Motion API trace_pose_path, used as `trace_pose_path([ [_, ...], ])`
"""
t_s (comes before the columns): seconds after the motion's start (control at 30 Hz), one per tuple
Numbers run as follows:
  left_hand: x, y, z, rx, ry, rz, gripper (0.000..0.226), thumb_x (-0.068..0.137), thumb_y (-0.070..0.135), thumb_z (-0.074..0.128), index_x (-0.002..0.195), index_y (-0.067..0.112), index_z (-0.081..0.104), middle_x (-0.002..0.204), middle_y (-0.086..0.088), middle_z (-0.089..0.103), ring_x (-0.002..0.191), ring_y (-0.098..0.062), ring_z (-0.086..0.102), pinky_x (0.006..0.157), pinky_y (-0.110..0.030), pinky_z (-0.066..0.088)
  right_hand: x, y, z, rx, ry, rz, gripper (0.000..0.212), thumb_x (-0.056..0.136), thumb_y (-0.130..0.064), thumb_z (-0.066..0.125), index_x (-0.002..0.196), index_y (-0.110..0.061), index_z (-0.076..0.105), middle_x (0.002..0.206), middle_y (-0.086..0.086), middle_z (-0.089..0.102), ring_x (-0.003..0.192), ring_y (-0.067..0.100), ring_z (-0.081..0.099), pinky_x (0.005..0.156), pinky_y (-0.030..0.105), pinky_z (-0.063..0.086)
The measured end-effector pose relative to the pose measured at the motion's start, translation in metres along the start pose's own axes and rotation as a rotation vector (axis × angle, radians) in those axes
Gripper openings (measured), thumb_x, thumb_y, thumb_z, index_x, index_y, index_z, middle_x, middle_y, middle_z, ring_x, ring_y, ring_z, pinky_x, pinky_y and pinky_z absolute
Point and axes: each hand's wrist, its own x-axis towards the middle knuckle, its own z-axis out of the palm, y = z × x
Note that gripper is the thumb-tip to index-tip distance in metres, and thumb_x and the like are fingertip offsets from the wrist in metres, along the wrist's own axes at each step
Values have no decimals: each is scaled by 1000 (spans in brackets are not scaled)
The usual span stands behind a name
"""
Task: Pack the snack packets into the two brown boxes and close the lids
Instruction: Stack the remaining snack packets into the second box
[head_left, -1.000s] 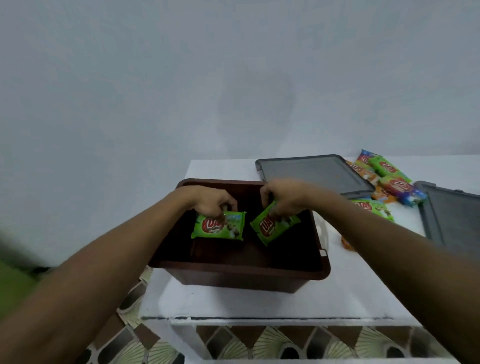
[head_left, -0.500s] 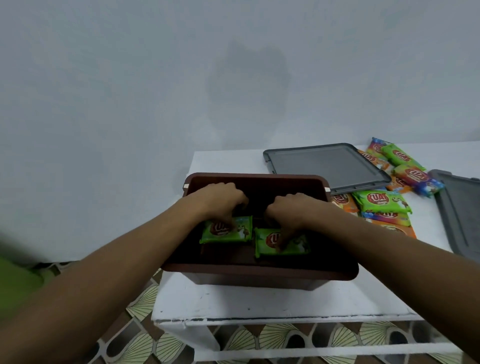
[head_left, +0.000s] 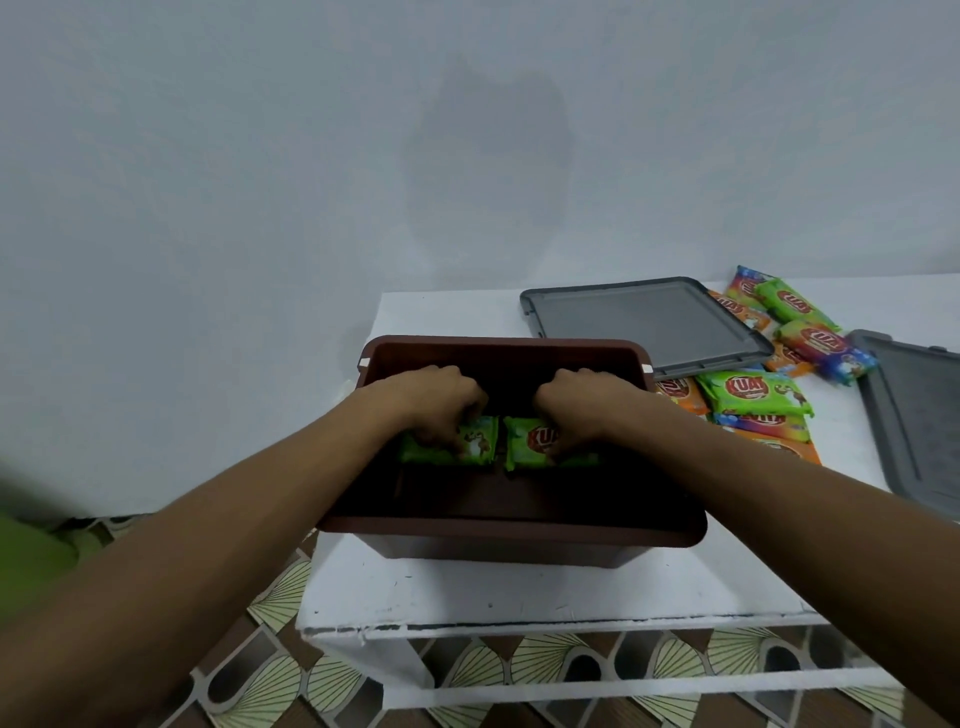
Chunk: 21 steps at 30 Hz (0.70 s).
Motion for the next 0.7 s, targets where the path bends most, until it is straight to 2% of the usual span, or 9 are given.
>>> trace_pose_path([
  [0.1, -1, 3, -13, -108, -13, 4, 37, 73, 52, 76, 93, 27, 58, 79, 12, 58, 81, -14, 61, 75, -36, 53, -12, 7, -12, -40, 70, -37, 32, 80, -49, 69, 98, -25, 58, 93, -2, 50, 82, 22, 53, 67, 33, 41],
  [0.2, 1, 15, -30, -234, 31, 54, 30, 80, 47, 73, 96, 24, 60, 75, 9, 70, 68, -8, 67, 69, -32, 53, -32, 35, -21, 111, 173, -142, 19, 85, -41, 67, 92, -25, 59, 87, -7, 56, 80, 17, 55, 68, 32, 43],
  [0.3, 6, 34, -50, -279, 169, 85, 25, 84, 46, 69, 96, 25, 61, 78, 10, 69, 66, -3, 63, 67, -30, 51, -59, 75, -20, 423, 442, -202, 8, 89, -24, 66, 91, -16, 65, 85, -5, 67, 75, 8, 58, 69, 21, 47],
  [0.4, 18, 63, -69, -300, 372, 120, 22, 86, 44, 67, 94, 24, 63, 79, 10, 62, 71, -3, 56, 66, -28, 46, -81, 125, 5, 527, 679, -46, 5, 90, -18, 63, 85, -18, 64, 83, -5, 67, 77, 7, 61, 69, 25, 51],
  [0.47, 28, 87, -80, -365, 473, 134, 19, 86, 42, 67, 92, 24, 64, 79, 8, 62, 70, -4, 54, 65, -26, 45, -93, 162, 29, 541, 632, 98, 7, 91, -15, 62, 87, -20, 63, 88, -1, 68, 83, 16, 65, 73, 34, 54],
  [0.53, 40, 114, -89, -419, 533, 145, 19, 87, 39, 67, 93, 21, 66, 79, 5, 63, 70, -4, 55, 67, -25, 46, -105, 193, 59, 453, 422, 204, 16, 91, -15, 61, 106, -18, 65, 111, 6, 67, 104, 24, 63, 88, 38, 52],
  [0.6, 54, 147, -96, -410, 532, 169, 21, 88, 38, 66, 96, 19, 66, 80, 6, 63, 71, -5, 55, 67, -24, 45, -118, 214, 89, 328, 212, 254, 41, 95, -22, 55, 135, -17, 52, 141, 6, 51, 129, 26, 46, 106, 42, 41],
  [0.63, 61, 163, -98, -374, 504, 178, 21, 89, 37, 65, 99, 18, 66, 82, 8, 61, 72, -6, 54, 65, -22, 43, -124, 221, 101, 323, 159, 251, 48, 96, -27, 53, 143, -19, 44, 149, 5, 41, 136, 26, 38, 111, 44, 35],
  [0.7, 76, 194, -98, -282, 405, 181, 22, 90, 36, 63, 103, 19, 64, 86, 9, 59, 76, -7, 53, 63, -22, 37, -131, 233, 119, 357, 227, 217, 48, 95, -34, 54, 141, -22, 46, 150, 4, 39, 137, 24, 33, 112, 44, 32],
])
